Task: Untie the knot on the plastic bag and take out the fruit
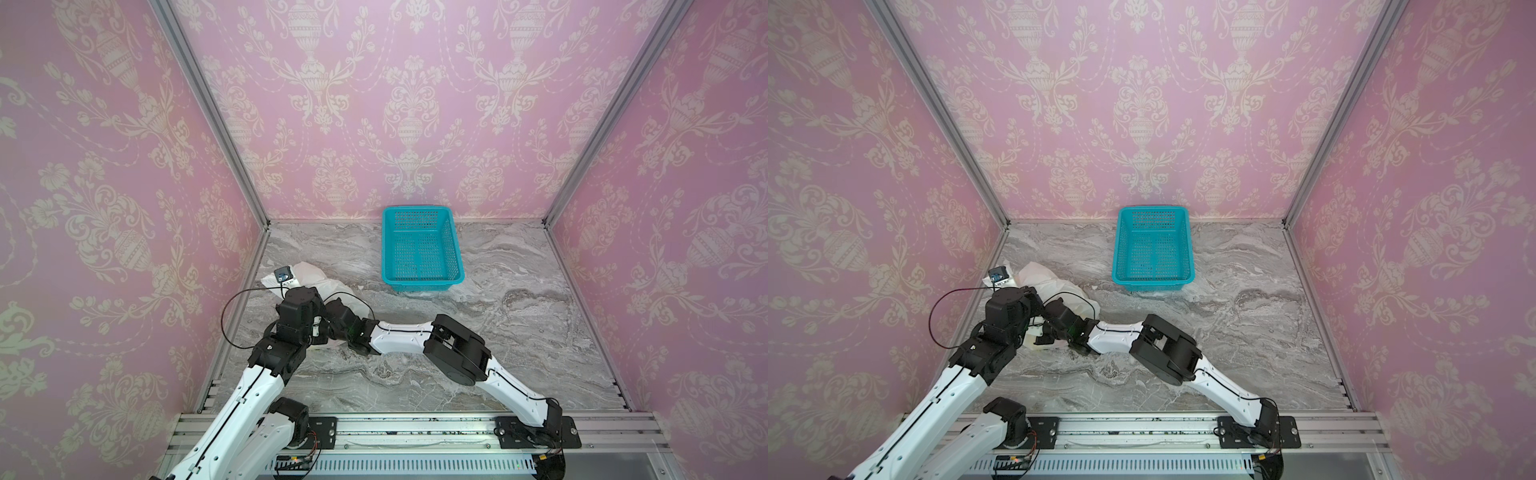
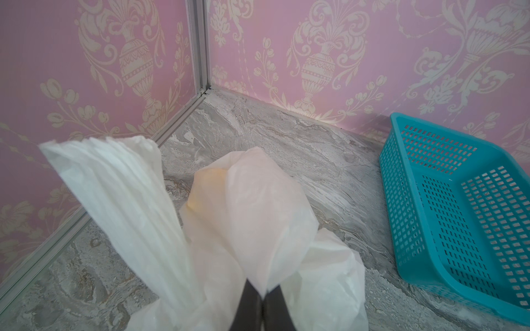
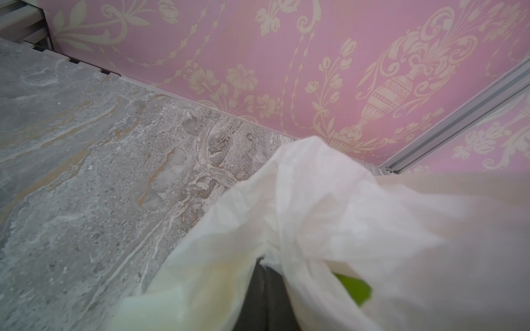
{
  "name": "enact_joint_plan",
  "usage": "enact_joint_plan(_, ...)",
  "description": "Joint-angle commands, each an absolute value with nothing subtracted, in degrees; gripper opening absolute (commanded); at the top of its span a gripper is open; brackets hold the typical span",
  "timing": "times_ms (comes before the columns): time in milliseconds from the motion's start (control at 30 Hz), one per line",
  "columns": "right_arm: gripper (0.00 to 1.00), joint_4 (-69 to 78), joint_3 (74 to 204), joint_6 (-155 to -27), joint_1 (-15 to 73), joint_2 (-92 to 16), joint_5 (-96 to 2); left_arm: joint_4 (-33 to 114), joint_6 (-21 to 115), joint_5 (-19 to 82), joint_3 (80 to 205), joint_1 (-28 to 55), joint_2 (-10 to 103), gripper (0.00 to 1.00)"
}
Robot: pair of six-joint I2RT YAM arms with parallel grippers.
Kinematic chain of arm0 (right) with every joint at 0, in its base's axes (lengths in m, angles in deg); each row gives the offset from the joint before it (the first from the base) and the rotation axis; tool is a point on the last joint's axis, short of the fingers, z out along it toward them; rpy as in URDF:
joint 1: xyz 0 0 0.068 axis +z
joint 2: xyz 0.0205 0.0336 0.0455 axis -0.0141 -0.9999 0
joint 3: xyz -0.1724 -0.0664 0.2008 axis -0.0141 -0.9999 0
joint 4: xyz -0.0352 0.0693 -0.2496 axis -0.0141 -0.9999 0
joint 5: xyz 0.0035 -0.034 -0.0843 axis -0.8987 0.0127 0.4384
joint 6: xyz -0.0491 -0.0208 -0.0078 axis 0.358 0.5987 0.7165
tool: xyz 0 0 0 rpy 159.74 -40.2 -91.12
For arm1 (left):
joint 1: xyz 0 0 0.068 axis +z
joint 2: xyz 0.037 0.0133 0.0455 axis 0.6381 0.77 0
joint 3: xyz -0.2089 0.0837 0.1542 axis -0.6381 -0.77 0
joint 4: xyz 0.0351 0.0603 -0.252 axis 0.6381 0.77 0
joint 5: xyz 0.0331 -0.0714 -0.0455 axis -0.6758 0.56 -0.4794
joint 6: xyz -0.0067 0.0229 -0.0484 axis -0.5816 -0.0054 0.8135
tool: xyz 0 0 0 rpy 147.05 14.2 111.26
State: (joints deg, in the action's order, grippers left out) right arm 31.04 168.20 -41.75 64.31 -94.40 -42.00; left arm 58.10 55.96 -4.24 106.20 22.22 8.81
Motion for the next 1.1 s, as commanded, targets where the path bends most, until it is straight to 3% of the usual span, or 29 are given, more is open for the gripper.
enact_joint_plan(0,0.0,30.34,168.47,-43.79,64.3,-94.81,-39.36,61.08,57.0,-4.23,104.74,21.81,7.85,0.0)
enact_joint_plan(467,0.0,37.96,155.0,-48.24,65.5,-85.07,-40.19,61.16,57.2,-4.35,104.79,21.89,7.89,0.0)
enact_joint_plan(733,0.0,51.45,135.6,-53.26,66.15,-71.08,-35.07,61.46,57.91,-5.14,104.46,22.05,7.41,0.0)
enact_joint_plan(1067,0.0,64.49,117.34,-56.86,66.94,-61.25,-24.85,62.05,58.78,-5.69,104.1,22.95,6.61,0.0)
